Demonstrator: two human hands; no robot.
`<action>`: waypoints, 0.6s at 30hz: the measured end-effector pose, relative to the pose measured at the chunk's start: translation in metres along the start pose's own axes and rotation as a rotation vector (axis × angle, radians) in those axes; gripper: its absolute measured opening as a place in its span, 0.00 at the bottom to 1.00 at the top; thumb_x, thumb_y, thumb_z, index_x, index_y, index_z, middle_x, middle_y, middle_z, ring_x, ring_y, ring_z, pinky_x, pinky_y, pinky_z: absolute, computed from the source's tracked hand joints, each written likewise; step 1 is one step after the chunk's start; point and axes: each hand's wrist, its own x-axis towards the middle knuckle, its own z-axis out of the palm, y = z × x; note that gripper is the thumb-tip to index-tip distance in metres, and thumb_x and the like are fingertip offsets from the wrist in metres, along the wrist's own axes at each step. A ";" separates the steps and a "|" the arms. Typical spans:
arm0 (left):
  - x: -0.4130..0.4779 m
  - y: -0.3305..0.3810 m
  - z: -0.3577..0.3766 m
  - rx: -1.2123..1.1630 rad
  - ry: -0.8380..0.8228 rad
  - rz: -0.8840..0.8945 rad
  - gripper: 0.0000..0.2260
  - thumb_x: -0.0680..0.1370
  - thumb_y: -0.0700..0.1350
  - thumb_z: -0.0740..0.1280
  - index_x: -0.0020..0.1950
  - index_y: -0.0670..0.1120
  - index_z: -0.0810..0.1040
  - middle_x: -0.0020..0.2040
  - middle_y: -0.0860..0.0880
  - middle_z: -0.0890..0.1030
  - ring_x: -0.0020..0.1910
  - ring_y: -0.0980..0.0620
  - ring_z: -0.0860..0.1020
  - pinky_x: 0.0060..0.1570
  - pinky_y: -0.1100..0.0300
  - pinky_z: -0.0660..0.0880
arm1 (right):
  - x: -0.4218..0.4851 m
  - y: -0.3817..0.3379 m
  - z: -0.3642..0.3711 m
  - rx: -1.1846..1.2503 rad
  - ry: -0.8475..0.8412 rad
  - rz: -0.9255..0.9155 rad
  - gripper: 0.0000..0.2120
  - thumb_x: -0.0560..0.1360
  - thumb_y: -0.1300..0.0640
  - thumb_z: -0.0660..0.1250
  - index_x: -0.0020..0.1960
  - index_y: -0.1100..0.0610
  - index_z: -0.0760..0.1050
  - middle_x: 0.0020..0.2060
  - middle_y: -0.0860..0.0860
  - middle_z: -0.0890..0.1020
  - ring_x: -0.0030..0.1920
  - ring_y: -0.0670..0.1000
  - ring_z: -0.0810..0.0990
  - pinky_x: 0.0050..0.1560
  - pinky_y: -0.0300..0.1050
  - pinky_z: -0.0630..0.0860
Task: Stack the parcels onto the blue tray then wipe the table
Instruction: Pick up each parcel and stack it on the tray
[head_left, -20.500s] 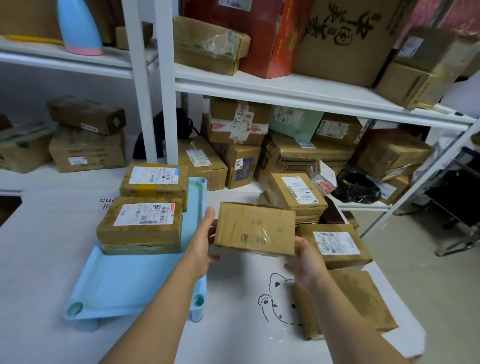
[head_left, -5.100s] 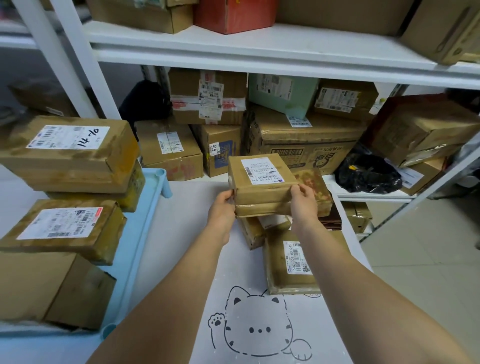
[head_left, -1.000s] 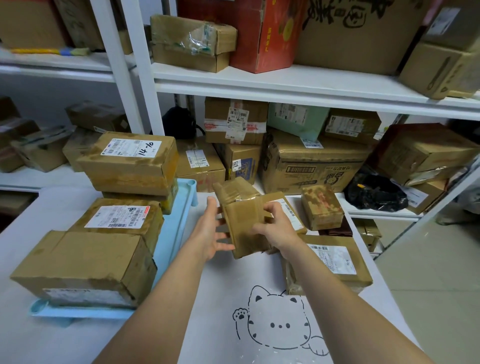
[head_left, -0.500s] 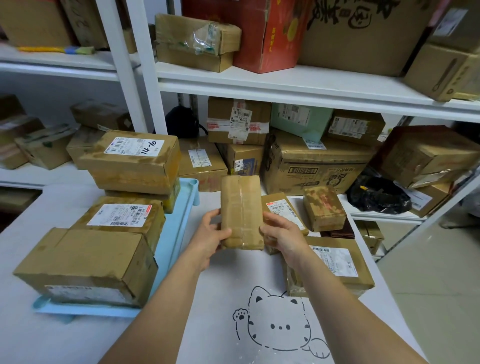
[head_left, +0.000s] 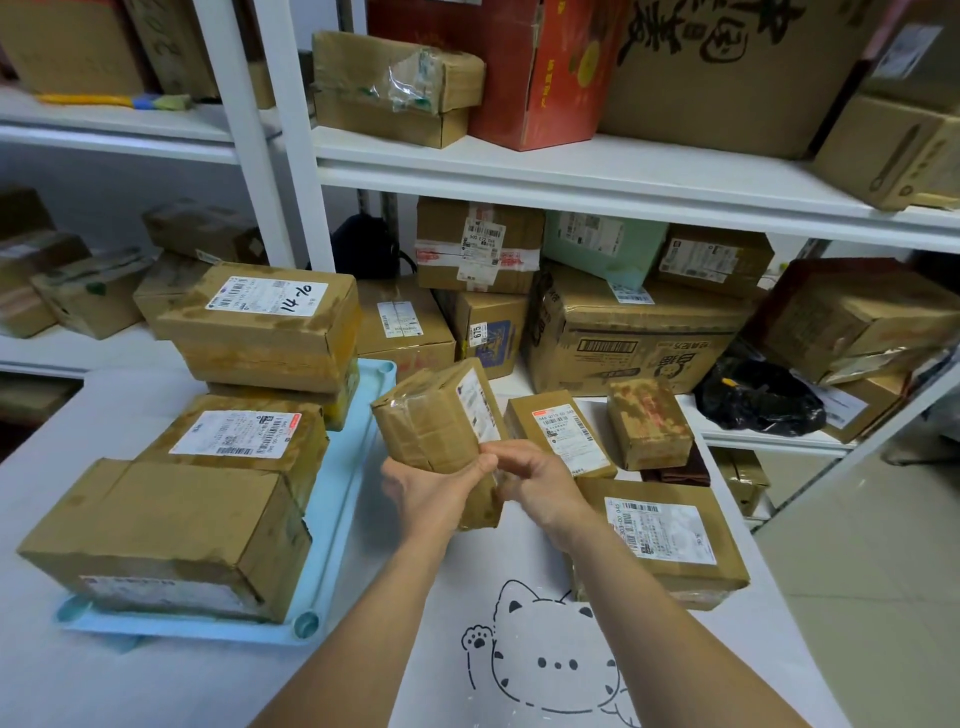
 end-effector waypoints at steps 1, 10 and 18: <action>0.001 0.001 -0.001 -0.017 0.026 -0.024 0.44 0.55 0.52 0.83 0.61 0.44 0.61 0.58 0.48 0.67 0.54 0.51 0.71 0.49 0.59 0.71 | -0.001 -0.002 0.002 -0.019 -0.020 -0.007 0.27 0.68 0.81 0.60 0.54 0.55 0.80 0.55 0.49 0.77 0.59 0.51 0.75 0.53 0.35 0.75; 0.022 0.000 -0.030 -0.365 -0.313 -0.255 0.24 0.67 0.51 0.72 0.62 0.49 0.73 0.53 0.47 0.81 0.52 0.46 0.78 0.43 0.51 0.76 | 0.010 -0.012 -0.025 0.093 0.454 0.186 0.11 0.79 0.60 0.60 0.58 0.57 0.78 0.51 0.48 0.78 0.54 0.50 0.76 0.59 0.44 0.72; 0.024 0.000 -0.030 -0.460 -0.365 -0.333 0.15 0.69 0.54 0.69 0.53 0.50 0.78 0.50 0.46 0.82 0.50 0.45 0.78 0.48 0.50 0.75 | 0.007 -0.010 -0.028 0.376 0.201 0.430 0.15 0.72 0.39 0.67 0.52 0.48 0.75 0.49 0.50 0.80 0.51 0.52 0.76 0.53 0.52 0.72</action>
